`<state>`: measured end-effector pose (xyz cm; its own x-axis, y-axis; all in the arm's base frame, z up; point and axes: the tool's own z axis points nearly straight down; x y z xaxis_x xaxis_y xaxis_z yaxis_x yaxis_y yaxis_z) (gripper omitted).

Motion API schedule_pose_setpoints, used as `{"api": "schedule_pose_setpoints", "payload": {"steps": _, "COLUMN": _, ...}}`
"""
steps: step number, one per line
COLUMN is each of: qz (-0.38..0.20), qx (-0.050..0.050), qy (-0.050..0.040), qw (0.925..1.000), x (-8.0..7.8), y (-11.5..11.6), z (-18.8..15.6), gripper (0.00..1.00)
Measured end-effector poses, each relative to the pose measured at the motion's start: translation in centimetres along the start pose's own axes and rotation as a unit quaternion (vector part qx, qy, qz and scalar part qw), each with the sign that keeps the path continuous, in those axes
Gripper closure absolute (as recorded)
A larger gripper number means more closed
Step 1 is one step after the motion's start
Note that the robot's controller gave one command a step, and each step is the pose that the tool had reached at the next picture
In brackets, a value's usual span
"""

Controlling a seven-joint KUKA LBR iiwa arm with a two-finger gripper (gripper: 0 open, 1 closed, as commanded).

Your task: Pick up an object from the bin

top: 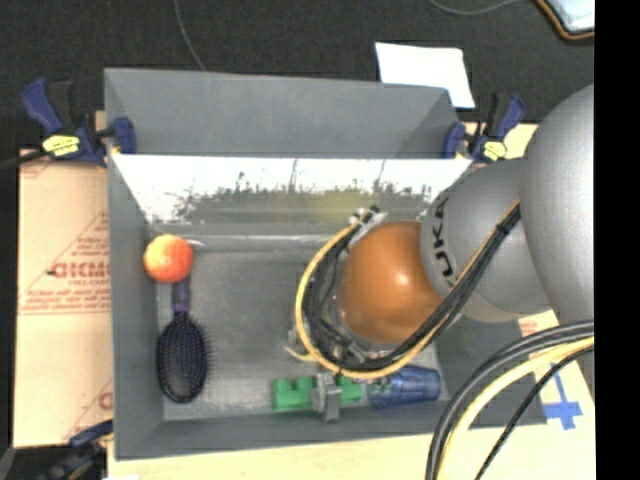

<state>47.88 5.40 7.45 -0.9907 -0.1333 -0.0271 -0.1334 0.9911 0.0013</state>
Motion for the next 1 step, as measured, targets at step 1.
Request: {"api": "schedule_pose_setpoints", "payload": {"steps": 1, "qz": 0.019, "qx": 0.000, "qy": 0.0077, "qw": 0.9998, "x": 0.07, "y": 1.13, "z": -7.76, "gripper": 0.00}}
